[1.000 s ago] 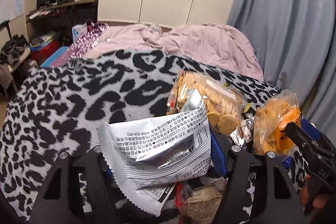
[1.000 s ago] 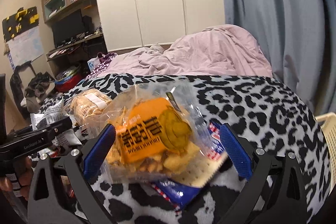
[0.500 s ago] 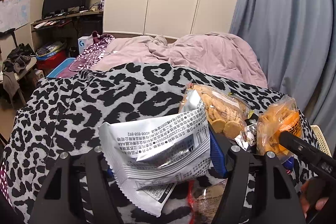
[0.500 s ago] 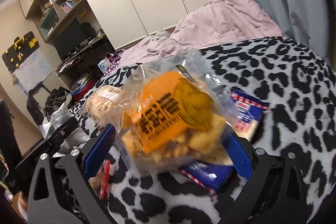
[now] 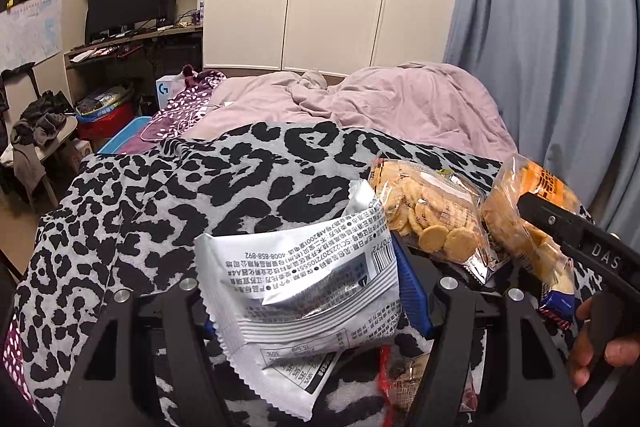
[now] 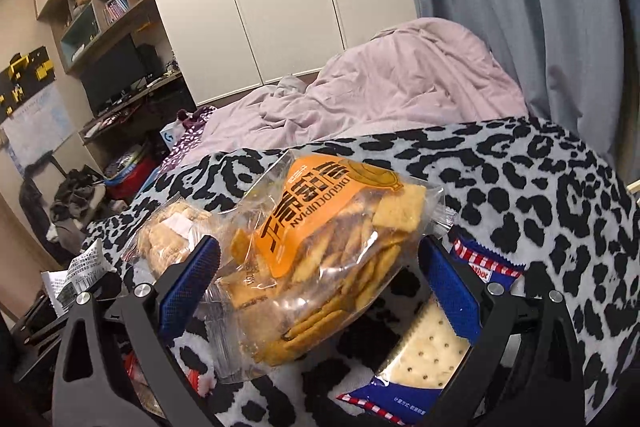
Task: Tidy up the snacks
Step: 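Lift the orange-label bag with the right tool while the left tool lifts the white packet, then carry the orange-label bag into the cream basket and open the right tool, then lower the white foil packet into the cream basket and open the left tool, then move both open tools back over the snacks on the blanket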
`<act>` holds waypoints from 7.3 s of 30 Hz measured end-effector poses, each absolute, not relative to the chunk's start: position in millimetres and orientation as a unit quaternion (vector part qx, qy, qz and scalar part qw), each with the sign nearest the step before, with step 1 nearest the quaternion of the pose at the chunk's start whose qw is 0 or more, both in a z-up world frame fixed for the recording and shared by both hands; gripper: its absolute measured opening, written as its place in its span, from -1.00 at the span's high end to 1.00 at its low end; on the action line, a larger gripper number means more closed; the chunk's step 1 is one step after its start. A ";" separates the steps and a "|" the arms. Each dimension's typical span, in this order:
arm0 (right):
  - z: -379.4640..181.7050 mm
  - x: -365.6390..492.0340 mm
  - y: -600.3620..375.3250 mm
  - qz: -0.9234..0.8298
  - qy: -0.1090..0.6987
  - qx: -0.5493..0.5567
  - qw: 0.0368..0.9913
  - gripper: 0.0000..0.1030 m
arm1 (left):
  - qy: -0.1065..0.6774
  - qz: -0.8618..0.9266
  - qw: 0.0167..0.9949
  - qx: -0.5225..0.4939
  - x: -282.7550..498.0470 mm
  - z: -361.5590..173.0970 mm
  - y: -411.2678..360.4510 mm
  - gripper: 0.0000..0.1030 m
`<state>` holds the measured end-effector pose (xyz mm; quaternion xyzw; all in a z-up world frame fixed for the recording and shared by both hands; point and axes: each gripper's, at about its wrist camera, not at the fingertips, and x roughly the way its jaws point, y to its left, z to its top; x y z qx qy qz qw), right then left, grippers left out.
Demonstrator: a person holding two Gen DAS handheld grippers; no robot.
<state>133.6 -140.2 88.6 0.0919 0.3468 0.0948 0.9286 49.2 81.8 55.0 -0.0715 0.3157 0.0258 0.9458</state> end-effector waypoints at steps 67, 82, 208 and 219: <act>79.7 192.8 -166.8 0.201 0.420 0.141 0.874 -0.96 | 0.346 -0.028 0.931 -0.117 32.8 33.6 99.6 -0.06; 94.0 148.1 -176.6 0.232 0.361 0.147 0.891 -0.32 | 0.301 -0.042 0.946 -0.110 18.3 72.7 90.1 -0.04; 45.0 -71.8 -542.1 -0.278 0.244 0.176 0.912 -0.83 | 0.326 -0.400 0.843 0.150 14.4 72.9 -406.3 -0.78; 59.7 -57.6 -524.7 -0.252 0.238 0.168 0.923 -0.83 | 0.322 -0.366 0.862 0.140 19.3 79.1 -369.2 -0.78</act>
